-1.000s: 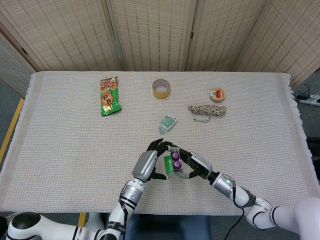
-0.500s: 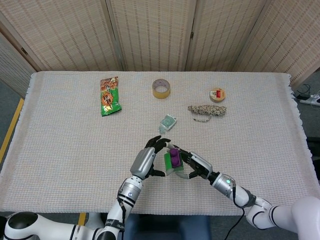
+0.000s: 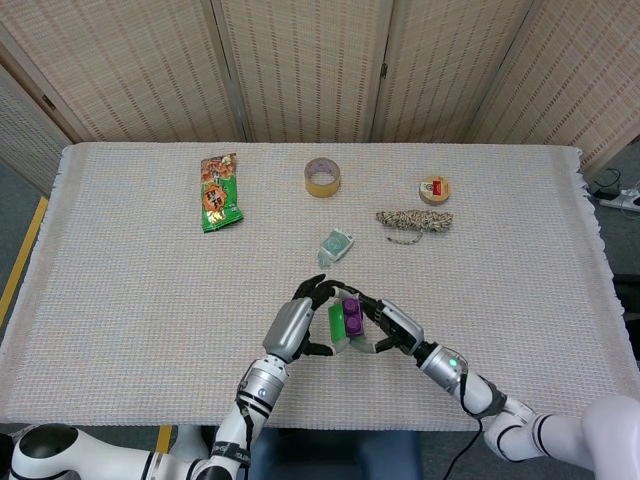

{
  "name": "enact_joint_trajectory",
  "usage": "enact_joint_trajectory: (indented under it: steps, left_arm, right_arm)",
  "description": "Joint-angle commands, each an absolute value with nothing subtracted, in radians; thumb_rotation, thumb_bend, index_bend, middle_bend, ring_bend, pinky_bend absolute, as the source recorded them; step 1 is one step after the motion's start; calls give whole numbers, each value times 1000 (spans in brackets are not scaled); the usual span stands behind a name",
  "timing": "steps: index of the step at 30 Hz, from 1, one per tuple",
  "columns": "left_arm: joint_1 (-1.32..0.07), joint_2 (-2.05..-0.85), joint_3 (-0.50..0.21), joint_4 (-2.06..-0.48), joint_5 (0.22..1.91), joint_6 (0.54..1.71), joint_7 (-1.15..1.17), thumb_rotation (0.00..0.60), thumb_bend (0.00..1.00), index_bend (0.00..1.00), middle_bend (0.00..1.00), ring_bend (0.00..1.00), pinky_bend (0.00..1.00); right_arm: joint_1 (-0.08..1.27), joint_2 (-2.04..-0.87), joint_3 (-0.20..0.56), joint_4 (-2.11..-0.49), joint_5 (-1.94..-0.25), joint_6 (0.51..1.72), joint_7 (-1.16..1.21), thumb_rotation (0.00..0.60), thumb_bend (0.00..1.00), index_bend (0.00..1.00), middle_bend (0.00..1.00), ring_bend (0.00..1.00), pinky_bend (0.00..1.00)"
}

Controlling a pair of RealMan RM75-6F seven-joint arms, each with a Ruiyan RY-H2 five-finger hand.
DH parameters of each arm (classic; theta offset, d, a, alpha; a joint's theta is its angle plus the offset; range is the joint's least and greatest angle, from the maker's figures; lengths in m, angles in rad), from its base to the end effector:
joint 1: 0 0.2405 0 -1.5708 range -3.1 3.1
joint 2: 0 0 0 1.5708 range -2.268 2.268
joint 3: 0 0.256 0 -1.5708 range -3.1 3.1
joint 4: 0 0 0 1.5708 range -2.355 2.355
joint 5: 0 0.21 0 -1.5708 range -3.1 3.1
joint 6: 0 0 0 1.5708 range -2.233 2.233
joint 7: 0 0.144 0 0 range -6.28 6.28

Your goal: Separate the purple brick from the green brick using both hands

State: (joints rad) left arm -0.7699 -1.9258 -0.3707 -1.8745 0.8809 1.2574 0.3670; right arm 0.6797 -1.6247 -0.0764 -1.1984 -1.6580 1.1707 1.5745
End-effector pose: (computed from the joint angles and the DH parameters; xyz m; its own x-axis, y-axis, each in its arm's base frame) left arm 0.0122 0.2610 -0.0500 -0.2915 0.4256 0.8567 0.9038 -0.1707 0.3923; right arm -0.1840 -0.2933 -0.0390 -0.6655 -0.6829 0.3012 -0.5320 0.1510 -0.8332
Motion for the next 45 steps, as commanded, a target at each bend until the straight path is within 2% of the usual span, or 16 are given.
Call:
enact_joint_trajectory:
  steps: [1, 8, 20, 28, 34, 38, 45]
  left_arm:
    - [-769, -1924, -375, -1875, 885, 1260, 362, 600, 736, 799, 227, 0, 0]
    - [-764, -1909, -389, -1873, 897, 1259, 341, 600, 736, 799, 230, 0, 0]
    - [-755, -1868, -398, -1876, 913, 1252, 318, 600, 737, 799, 230, 0, 0]
    - [-697, -1792, -320, -1794, 946, 1241, 279, 600, 737, 799, 230, 0, 0]
    - [-659, -1772, -261, -1667, 1001, 1202, 187, 600, 736, 800, 232, 0, 0]
    - [-645, -1785, -218, -1578, 1042, 1165, 129, 600, 736, 800, 232, 0, 0]
    - [-627, -1838, -165, -1395, 1135, 1117, -3, 600, 736, 800, 241, 0, 0]
  right_arm:
    - [675, -1623, -70, -1214, -1647, 1164, 1543, 600, 385, 754, 164, 86, 43]
    - [655, -1631, -76, -1206, -1632, 1154, 1510, 600, 385, 822, 211, 108, 57]
    - [625, -1607, -85, -1178, -1644, 1184, 1461, 600, 384, 832, 216, 114, 61]
    - [566, -1460, -86, -1274, -1649, 1269, 1168, 600, 385, 831, 216, 114, 61]
    - [545, -1316, -101, -1403, -1616, 1219, 857, 600, 385, 831, 216, 113, 61]
    - [533, -1280, -102, -1420, -1565, 1167, 732, 600, 385, 831, 221, 114, 61]
    - [510, -1307, -111, -1362, -1502, 1074, 609, 600, 385, 831, 223, 102, 61]
